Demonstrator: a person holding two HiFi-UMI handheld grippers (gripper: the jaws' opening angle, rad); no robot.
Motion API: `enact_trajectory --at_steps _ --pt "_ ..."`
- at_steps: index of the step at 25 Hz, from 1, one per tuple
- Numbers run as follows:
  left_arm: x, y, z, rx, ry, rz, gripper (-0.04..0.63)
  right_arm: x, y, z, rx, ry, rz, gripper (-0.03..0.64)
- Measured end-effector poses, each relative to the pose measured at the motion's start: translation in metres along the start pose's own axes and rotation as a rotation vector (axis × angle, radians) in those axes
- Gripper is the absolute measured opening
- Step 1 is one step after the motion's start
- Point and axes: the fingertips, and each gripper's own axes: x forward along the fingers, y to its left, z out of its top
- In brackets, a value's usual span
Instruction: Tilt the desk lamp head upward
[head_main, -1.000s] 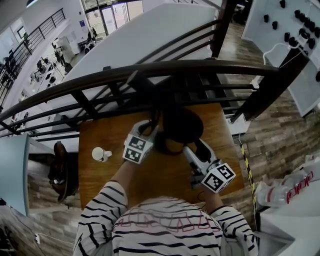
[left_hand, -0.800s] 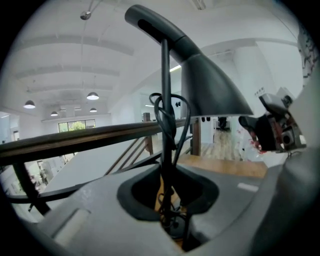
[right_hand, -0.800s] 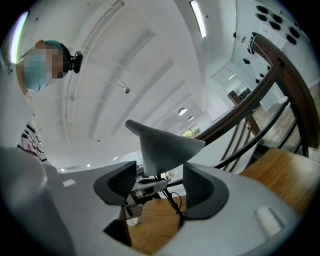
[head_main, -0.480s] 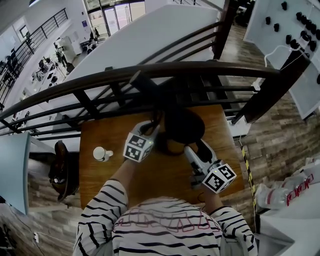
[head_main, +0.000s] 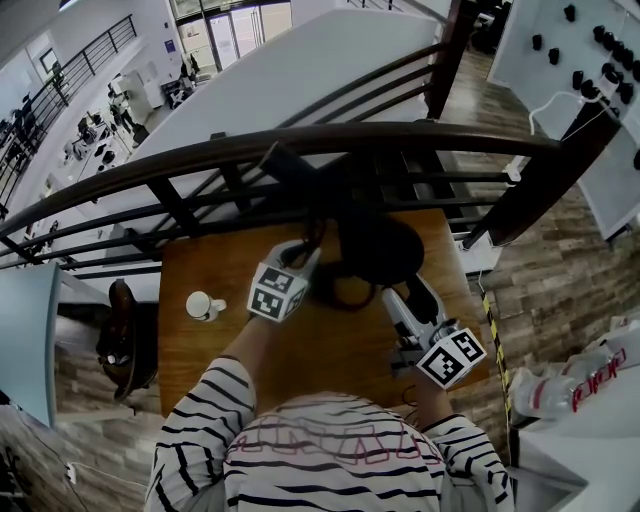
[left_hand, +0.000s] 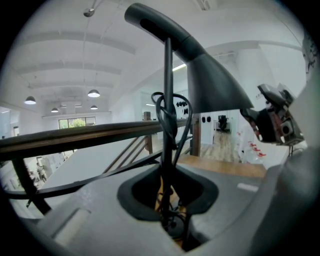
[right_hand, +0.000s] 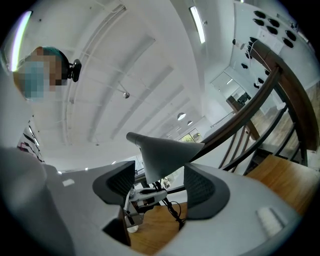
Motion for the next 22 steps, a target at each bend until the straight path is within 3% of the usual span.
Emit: enact_trajectory --at_steps 6,22 --pt "0.001 -0.004 0.001 -0.013 0.019 0.003 0.063 -0.005 0.004 0.027 -0.008 -0.007 -0.008 0.343" --pt "0.000 -0.005 -0.001 -0.016 0.021 0.015 0.062 -0.002 0.016 0.092 -0.152 -0.045 -0.015 0.367"
